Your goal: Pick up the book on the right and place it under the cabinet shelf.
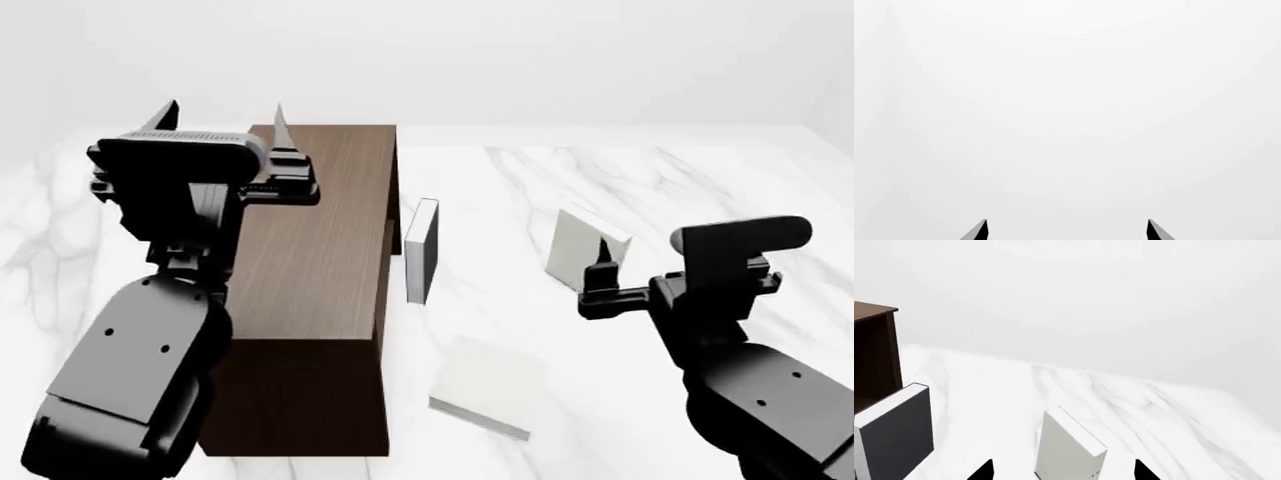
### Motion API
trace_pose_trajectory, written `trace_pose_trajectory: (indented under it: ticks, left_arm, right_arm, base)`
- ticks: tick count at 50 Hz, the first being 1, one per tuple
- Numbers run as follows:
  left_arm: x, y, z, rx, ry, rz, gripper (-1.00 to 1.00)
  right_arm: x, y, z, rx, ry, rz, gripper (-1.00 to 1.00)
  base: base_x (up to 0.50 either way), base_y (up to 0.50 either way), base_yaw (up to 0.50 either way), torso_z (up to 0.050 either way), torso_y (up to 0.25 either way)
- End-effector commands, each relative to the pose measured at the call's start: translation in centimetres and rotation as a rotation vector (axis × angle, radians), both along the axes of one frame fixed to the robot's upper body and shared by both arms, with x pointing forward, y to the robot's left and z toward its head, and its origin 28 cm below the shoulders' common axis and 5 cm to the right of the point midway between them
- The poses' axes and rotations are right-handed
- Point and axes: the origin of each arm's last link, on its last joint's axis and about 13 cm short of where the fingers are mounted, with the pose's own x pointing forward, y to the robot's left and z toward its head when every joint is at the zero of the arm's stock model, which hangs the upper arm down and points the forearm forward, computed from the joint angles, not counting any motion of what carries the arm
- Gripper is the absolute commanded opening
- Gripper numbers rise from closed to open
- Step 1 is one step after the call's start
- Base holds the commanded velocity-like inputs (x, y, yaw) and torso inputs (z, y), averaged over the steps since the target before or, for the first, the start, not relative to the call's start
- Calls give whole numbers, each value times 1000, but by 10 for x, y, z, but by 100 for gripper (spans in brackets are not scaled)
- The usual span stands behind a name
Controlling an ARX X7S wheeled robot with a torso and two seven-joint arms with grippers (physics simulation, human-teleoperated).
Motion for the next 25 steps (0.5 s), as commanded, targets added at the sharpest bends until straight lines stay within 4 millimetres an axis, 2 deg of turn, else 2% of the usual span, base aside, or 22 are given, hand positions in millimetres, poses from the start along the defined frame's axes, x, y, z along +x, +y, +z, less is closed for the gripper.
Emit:
trace_pose_trajectory:
  ticks: [1,11,25]
  left_arm:
    - [-18,0,13,2,-58,-43,100]
    - [-50,7,41,-4,-118,-57,100]
    - [-54,9,45,-10,-129,-57,100]
  right_arm:
    - [-25,2,-15,-52,-9,-34,100]
    - [-50,7,-31,-39,41,-44,100]
    - [-51,9,-51,-78,93,-58,100]
  base:
    - [0,0,0,0,0]
    - [0,0,0,0,0]
    - [0,0,0,0,0]
